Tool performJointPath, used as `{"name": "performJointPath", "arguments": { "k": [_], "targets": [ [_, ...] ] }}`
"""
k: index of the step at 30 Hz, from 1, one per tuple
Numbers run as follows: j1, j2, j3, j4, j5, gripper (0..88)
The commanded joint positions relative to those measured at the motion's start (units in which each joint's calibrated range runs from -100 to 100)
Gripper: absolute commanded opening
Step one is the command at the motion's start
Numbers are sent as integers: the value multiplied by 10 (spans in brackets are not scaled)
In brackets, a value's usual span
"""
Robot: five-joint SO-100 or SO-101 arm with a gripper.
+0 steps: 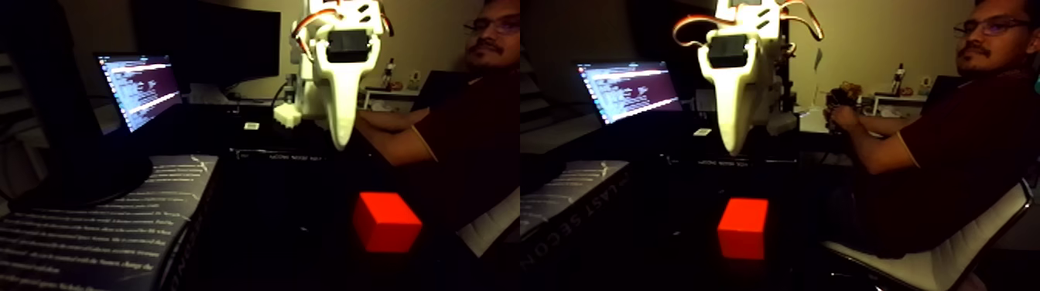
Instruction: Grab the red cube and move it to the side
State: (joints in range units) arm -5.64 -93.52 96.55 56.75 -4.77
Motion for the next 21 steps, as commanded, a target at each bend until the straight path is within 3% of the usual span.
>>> {"name": "performJointPath", "arguments": {
  "k": [1, 5, 21],
  "targets": [
    [4, 30, -11, -38, 26, 14],
    [6, 59, -26, -58, 52, 15],
    [6, 282, -234, 45, 112, 15]
  ]
}}
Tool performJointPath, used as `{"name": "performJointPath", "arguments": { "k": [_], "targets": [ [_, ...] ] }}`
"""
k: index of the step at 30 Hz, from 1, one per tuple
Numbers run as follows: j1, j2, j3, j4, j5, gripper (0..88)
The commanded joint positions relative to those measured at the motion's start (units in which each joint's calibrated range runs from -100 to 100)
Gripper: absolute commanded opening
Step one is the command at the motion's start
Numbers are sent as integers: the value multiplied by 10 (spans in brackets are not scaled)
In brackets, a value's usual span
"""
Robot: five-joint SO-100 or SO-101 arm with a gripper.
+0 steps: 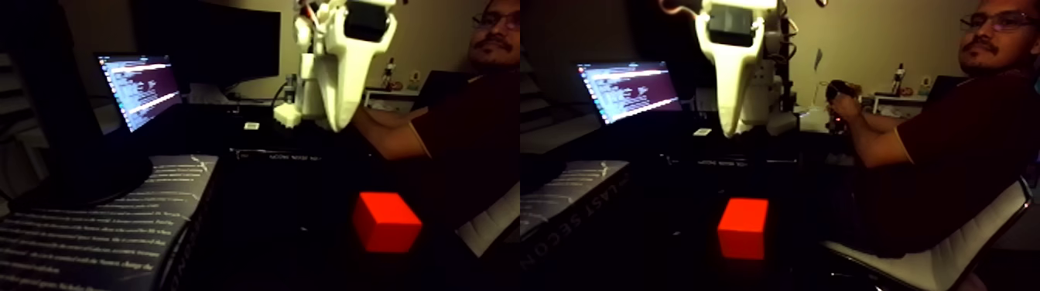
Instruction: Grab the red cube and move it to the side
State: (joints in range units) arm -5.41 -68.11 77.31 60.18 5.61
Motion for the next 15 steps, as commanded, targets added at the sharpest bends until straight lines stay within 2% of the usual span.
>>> {"name": "performJointPath", "arguments": {
  "k": [1, 11, 15],
  "targets": [
    [3, 38, -47, 11, 8, 15],
    [20, 63, -109, 48, 11, 15],
    [16, 63, -139, 87, 43, 15]
  ]
}}
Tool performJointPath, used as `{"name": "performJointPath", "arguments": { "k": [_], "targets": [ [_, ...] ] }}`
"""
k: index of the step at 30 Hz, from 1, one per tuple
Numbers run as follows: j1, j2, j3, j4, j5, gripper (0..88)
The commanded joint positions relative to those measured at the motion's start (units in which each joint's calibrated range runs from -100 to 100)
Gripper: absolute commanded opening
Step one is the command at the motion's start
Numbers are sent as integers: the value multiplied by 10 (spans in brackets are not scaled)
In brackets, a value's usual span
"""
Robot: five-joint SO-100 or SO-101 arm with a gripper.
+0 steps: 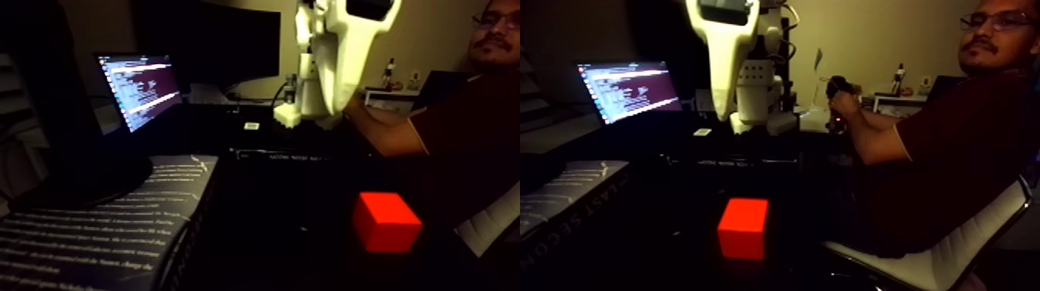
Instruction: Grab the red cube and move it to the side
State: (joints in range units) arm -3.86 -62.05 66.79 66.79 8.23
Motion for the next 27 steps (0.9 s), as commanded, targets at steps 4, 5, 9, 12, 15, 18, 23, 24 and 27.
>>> {"name": "performJointPath", "arguments": {
  "k": [4, 5, 9, 12, 15, 18, 23, 24, 27],
  "targets": [
    [3, 3, -37, 22, 23, 15],
    [3, 4, -37, 22, 23, 15],
    [-2, 10, -37, 21, 24, 15],
    [-3, 47, -37, 13, 24, 15],
    [-2, 88, -37, -12, 24, 15],
    [4, 112, -37, -43, 20, 15],
    [4, 125, -37, -60, 19, 15],
    [4, 125, -37, -61, 19, 15],
    [4, 126, -38, -63, 19, 15]
  ]
}}
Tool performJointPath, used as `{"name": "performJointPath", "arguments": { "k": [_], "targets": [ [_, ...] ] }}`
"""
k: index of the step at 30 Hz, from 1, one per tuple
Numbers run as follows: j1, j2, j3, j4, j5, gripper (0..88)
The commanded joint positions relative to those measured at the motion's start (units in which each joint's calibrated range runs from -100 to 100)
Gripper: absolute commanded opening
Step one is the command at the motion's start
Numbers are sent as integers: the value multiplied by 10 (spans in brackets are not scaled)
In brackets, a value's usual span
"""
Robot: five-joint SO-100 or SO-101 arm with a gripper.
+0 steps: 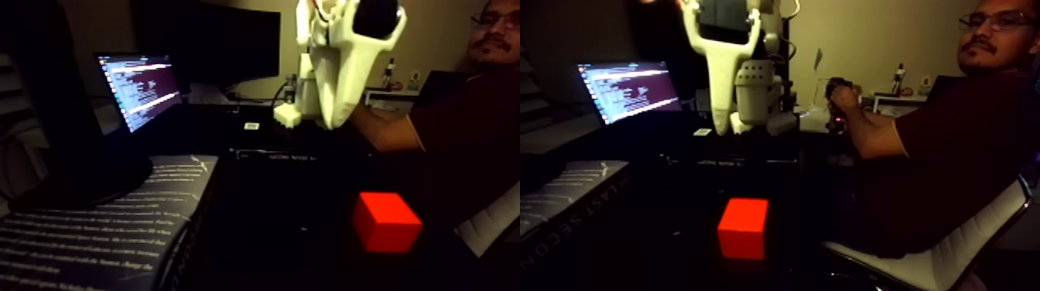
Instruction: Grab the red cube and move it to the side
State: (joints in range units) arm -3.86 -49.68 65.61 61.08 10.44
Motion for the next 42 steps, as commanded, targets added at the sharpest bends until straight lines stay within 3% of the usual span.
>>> {"name": "performJointPath", "arguments": {
  "k": [1, 27, 42],
  "targets": [
    [4, 2, -26, -6, -3, 15],
    [8, 21, -43, -8, 2, 15],
    [50, 93, -58, -75, -8, 15]
  ]
}}
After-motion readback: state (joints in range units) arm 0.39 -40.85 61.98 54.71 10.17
